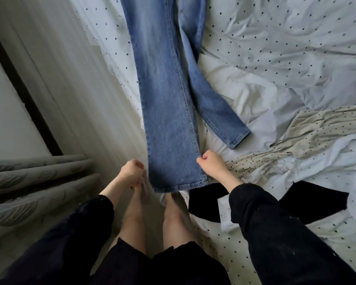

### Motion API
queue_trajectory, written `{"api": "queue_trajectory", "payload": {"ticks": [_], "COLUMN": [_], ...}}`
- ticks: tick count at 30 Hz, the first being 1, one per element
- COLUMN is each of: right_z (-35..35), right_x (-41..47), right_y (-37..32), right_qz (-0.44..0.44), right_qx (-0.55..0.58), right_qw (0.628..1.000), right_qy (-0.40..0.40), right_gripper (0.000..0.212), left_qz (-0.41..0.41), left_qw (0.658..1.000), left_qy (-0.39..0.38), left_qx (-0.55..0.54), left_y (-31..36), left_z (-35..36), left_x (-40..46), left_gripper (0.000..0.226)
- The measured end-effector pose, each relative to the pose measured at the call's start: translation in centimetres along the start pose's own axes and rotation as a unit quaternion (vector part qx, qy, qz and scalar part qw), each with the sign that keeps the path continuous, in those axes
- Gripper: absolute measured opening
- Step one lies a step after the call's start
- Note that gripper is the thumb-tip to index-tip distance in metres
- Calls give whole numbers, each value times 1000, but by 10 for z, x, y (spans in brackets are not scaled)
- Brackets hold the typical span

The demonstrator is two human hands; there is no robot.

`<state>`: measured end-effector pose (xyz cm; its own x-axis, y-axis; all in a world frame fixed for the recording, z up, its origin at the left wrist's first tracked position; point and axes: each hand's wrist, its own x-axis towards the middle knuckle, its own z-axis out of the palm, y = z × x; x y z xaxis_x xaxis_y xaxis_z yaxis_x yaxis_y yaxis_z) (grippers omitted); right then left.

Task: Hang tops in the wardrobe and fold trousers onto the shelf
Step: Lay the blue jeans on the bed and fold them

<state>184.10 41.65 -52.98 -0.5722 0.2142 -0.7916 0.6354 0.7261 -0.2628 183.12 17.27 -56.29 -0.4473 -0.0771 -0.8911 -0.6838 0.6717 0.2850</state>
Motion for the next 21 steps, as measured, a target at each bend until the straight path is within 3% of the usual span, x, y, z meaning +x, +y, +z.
{"api": "queue_trajectory", "payload": {"ticks": [3, 6, 9, 14, 17, 21], "right_z": [-20, -46, -72, -93, -93, -96], "right_x": [6, 25, 52, 97, 107, 89], "right_y": [10, 29, 47, 71, 78, 84], "right_qz": [9, 32, 90, 106, 112, 91], "right_qx": [-13, 37, 125, 162, 304, 338], "right_qw": [996, 974, 951, 966, 936, 933], "right_qy": [86, 221, 267, 172, 136, 80], "right_gripper": [18, 30, 39, 43, 10, 25], "left_qz": [20, 82, 156, 263, 329, 349], "left_qw": [1000, 996, 987, 960, 930, 905], "left_qy": [11, 19, 46, 64, 66, 53], "left_qx": [17, 13, 17, 72, 147, 240], "left_y": [19, 58, 96, 137, 147, 162], "left_z": [10, 26, 51, 98, 119, 147], "left_x": [2, 2, 2, 2, -1, -7], "left_gripper": [28, 27, 26, 33, 44, 76]}}
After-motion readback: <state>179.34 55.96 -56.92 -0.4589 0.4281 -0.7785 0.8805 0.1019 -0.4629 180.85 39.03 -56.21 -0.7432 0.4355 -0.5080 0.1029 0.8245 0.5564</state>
